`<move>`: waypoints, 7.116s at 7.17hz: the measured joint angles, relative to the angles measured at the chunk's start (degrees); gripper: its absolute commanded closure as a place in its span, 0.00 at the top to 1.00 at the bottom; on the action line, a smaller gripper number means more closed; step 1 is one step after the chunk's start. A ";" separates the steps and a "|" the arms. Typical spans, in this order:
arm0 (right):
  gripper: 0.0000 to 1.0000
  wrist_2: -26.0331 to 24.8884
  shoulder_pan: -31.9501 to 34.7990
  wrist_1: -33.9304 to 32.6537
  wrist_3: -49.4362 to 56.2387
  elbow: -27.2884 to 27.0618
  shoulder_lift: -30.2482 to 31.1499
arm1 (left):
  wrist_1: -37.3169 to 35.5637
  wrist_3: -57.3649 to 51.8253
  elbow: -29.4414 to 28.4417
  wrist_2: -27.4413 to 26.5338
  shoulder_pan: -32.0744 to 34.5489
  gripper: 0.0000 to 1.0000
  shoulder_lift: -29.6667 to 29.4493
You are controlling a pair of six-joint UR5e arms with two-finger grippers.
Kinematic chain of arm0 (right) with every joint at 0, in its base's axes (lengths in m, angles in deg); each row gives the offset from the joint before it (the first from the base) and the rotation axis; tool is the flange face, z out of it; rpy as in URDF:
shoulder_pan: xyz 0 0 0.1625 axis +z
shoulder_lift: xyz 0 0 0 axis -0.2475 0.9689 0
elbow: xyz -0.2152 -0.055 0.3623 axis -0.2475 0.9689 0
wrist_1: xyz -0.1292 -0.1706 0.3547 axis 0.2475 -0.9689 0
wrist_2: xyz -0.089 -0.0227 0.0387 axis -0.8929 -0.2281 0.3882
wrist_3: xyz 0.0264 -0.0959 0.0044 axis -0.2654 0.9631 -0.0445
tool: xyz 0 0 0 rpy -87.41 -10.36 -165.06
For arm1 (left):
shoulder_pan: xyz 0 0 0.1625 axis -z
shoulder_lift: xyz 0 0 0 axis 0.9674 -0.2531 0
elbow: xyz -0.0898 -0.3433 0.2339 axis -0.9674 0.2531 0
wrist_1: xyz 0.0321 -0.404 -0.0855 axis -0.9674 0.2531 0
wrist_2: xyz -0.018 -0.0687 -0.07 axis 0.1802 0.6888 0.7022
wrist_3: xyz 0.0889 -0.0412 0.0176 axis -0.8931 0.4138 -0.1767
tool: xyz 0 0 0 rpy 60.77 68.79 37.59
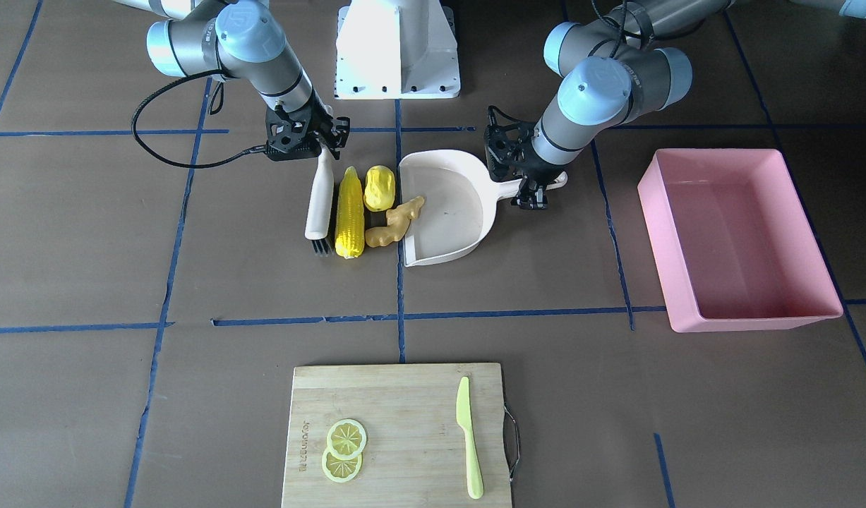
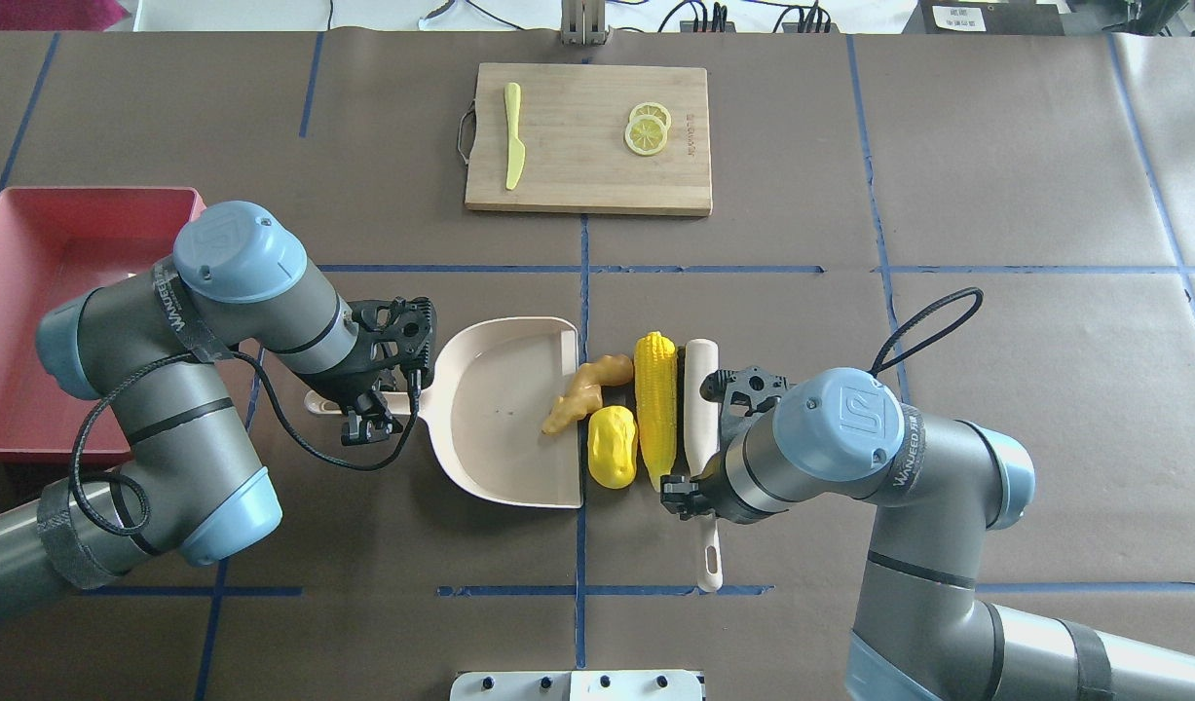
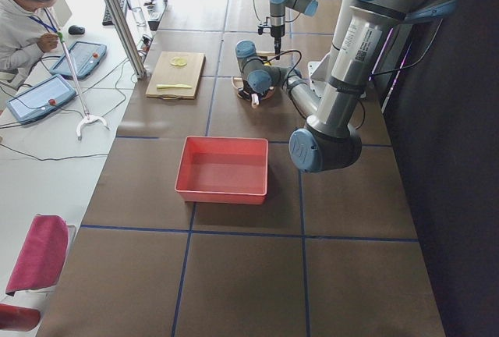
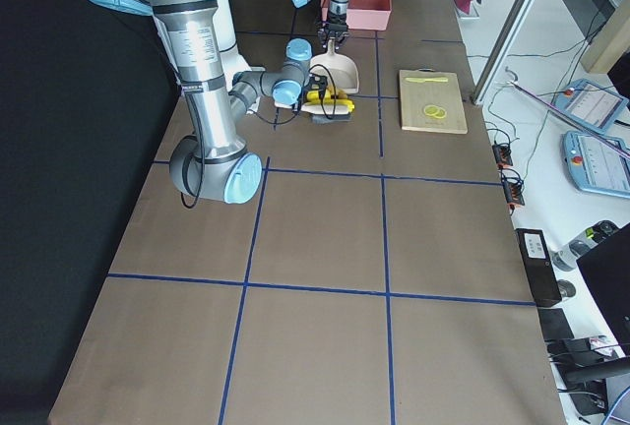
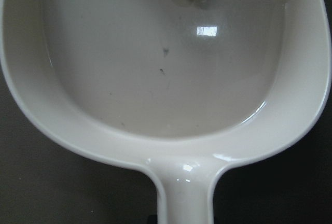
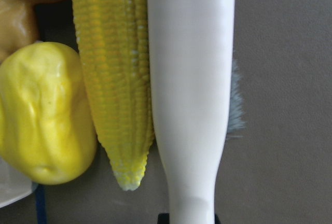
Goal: Sweep and dump trash into bin
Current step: 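Sweep the corn, pepper and ginger into the dustpan with the right brush, then push the items deeper into the dustpan, then lift the brush away, then lift the loaded dustpan with the left gripper over the pink bin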
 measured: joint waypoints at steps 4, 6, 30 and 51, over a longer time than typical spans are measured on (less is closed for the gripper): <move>0.00 0.00 -0.47 -0.05 -0.06 3.87 -4.83 | -0.08 0.00 0.08 -0.01 0.03 0.11 0.00; 0.00 0.03 -0.62 -0.12 -0.07 5.08 -6.57 | -0.03 0.00 0.09 0.03 0.03 0.11 0.00; 0.00 0.63 -1.26 -9.19 -0.80 6.91 -15.17 | 0.06 0.09 0.21 0.14 0.03 0.11 0.00; 0.00 5.68 1.14 -20.44 9.34 2.55 -10.39 | 24.67 13.76 5.59 18.17 21.93 0.02 14.78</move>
